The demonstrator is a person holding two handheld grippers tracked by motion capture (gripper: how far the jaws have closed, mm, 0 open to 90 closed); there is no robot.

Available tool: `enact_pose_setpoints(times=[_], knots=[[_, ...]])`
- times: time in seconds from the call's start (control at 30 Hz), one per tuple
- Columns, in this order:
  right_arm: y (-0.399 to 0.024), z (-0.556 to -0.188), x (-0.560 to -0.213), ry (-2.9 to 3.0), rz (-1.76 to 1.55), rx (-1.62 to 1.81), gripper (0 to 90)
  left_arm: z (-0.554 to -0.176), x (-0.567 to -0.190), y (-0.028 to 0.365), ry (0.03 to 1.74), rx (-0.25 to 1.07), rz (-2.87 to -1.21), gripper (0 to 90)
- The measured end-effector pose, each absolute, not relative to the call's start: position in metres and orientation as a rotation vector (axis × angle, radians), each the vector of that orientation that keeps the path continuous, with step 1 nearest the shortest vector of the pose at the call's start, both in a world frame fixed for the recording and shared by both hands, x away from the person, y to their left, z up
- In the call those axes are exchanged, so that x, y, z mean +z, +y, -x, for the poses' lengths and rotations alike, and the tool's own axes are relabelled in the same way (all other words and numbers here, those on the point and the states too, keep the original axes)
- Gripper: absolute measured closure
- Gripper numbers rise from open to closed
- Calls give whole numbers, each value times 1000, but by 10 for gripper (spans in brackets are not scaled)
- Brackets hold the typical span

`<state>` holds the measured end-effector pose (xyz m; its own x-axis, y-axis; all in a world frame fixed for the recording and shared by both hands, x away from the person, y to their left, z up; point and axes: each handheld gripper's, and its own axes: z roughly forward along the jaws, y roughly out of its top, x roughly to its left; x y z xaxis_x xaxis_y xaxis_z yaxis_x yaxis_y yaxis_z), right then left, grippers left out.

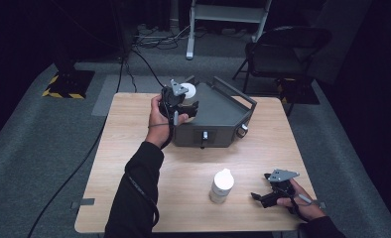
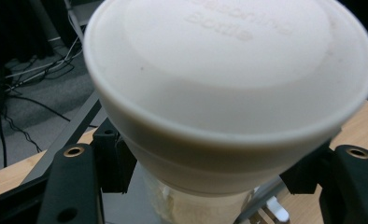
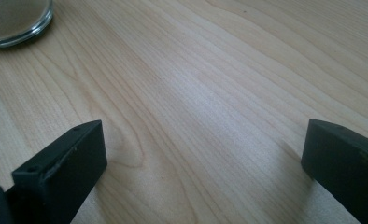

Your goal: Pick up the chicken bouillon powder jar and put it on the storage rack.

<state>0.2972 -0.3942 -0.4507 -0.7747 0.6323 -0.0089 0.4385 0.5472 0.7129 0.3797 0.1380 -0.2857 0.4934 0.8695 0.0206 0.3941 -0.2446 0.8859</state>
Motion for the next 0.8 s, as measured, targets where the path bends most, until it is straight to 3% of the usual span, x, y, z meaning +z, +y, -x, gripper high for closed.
enact_pose_setpoints(times=[0.8], knots=[[-394, -297, -451, 2522, -891, 1053, 0, -417, -307, 121, 1161, 663, -1854, 324]])
